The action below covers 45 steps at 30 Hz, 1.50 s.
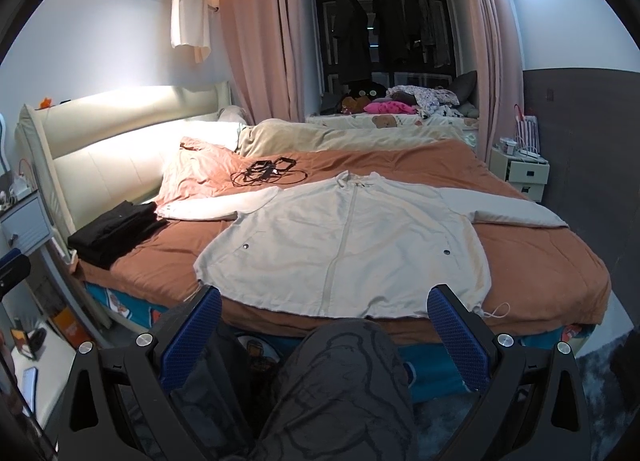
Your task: Fold large clothes
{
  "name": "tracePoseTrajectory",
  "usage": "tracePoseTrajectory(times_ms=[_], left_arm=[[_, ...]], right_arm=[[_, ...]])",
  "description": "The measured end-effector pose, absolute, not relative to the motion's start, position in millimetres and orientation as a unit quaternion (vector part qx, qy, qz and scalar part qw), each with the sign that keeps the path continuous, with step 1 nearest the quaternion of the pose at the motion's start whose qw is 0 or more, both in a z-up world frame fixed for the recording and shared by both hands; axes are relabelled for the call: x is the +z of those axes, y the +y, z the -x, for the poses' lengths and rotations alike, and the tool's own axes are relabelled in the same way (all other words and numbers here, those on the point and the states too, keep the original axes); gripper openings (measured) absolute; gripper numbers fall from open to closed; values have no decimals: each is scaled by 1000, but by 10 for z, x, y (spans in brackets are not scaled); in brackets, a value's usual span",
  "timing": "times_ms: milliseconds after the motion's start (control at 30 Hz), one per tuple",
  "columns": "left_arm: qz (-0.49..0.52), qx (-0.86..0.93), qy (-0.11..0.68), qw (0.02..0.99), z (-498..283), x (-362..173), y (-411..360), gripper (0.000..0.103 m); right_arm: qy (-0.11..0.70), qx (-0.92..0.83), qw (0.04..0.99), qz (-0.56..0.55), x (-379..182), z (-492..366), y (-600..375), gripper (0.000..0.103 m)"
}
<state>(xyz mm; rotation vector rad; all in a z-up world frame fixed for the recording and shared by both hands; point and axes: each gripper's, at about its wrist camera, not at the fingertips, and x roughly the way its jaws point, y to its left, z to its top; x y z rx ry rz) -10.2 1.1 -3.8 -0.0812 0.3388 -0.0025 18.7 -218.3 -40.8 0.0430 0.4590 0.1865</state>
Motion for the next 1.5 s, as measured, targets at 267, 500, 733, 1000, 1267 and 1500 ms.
tracePoseTrajectory(times_ms=[267,500,733,1000,1267,1500], left_arm=[[46,0,170,984,75,-55,21,103],[44,-2,170,985,83,-34,0,103],[45,-4,166,985,136,-22,11,103],[54,-4,167,985,85,5,74,103],[79,2,183,980,-120,-84,193,103],[89,4,199,976,-442,-181,307,103]], right_arm=[[228,92,969,-14,-413,-222,-2204,103],[227,88,970,-14,-414,-229,-2203,103],[225,86,970,-16,-397,-219,-2197,103],[222,79,972,-14,-340,-212,-2143,103],[228,78,970,-12,-322,-324,-2095,103],[250,93,964,-25,-419,-682,-2028,103]])
